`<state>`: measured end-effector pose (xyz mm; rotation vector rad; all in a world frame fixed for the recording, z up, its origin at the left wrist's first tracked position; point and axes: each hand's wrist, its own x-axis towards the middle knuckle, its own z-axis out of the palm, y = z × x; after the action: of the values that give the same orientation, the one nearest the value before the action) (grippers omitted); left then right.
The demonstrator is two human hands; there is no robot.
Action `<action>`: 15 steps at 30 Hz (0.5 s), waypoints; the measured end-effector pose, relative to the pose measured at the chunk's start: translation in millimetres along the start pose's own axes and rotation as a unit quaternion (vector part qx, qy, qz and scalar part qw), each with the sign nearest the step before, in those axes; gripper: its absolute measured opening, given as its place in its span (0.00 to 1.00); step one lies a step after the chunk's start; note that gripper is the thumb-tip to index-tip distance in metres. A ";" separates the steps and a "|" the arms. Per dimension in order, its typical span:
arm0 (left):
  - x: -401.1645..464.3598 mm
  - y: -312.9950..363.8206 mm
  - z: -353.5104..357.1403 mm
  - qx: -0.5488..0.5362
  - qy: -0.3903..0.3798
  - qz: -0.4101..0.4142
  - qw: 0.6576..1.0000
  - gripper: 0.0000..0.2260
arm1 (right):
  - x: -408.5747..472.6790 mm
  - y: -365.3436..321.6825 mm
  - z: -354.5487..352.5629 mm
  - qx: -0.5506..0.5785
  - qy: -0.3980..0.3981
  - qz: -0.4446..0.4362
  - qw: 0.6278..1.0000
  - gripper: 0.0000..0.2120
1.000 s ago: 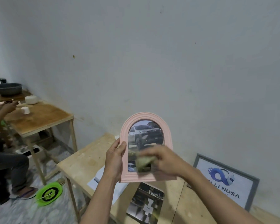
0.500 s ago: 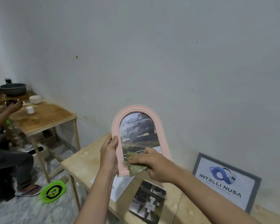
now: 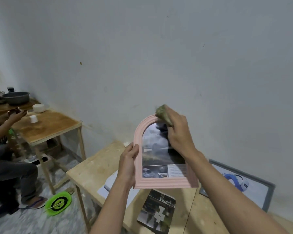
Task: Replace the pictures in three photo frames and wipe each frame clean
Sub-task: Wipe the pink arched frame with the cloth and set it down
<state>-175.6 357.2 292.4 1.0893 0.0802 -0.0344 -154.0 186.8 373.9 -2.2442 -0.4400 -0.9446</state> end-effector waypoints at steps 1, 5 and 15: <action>0.1 0.0 5.8 -0.006 -0.005 0.001 1.000 0.10 | 4.1 -3.5 9.1 -0.045 -0.034 -0.041 0.998 0.28; 7.6 11.2 8.1 -0.135 0.037 -0.003 0.990 0.14 | -30.7 -22.2 50.4 -0.078 -0.175 -0.182 0.964 0.27; 5.4 39.0 -22.8 0.009 -0.002 0.020 1.000 0.09 | -77.6 -26.9 45.1 -0.029 -0.311 -0.293 0.904 0.23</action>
<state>-168.6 395.5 315.9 1.1094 0.0548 -0.0004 -198.2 233.2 305.5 -2.4842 -1.4497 -0.4709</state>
